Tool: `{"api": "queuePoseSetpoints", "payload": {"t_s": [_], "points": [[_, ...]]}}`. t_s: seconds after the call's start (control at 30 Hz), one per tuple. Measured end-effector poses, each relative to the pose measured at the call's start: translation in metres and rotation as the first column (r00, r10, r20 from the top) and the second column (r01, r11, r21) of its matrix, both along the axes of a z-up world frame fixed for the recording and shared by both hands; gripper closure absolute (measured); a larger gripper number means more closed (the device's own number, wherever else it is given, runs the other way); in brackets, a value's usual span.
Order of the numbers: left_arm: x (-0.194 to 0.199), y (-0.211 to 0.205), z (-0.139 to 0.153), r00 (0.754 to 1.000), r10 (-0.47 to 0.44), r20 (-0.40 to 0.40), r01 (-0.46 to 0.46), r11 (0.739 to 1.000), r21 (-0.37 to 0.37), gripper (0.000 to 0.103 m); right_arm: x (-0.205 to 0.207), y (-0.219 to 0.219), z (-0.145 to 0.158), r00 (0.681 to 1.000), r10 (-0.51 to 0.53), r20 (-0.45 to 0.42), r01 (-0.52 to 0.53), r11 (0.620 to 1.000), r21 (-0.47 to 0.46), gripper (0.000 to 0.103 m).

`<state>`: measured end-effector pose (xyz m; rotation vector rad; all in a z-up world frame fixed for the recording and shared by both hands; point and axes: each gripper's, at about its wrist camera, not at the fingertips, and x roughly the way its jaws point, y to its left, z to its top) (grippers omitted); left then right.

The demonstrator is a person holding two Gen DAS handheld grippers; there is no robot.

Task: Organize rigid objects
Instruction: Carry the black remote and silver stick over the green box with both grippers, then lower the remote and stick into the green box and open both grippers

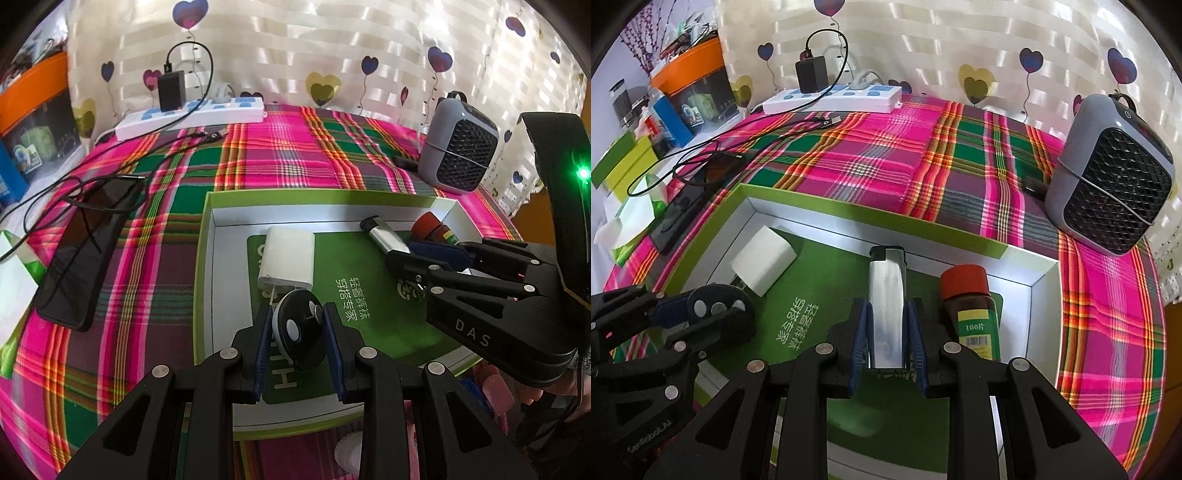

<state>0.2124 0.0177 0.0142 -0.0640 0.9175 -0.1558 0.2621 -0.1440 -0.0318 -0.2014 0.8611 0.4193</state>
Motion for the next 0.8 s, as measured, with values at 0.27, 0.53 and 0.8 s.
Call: {"api": "queuePoseSetpoints", "payload": {"t_s": [0.27, 0.53, 0.8], "points": [[0.0009, -0.0018, 0.0, 1.0, 0.004, 0.001, -0.004, 1.0, 0.013, 0.077, 0.0012, 0.0012, -0.0022, 1.0, 0.002, -0.001, -0.002, 1.0, 0.004, 0.079], [0.0017, -0.0038, -0.0004, 1.0, 0.005, 0.002, -0.005, 1.0, 0.03, 0.076, 0.0013, -0.0001, -0.002, 1.0, -0.005, -0.002, 0.005, 1.0, 0.023, 0.079], [0.0014, -0.0041, -0.0006, 1.0, 0.005, 0.002, -0.005, 1.0, 0.03, 0.076, 0.0028, -0.0029, -0.0023, 1.0, -0.016, -0.006, 0.017, 0.998, 0.054, 0.078]]}}
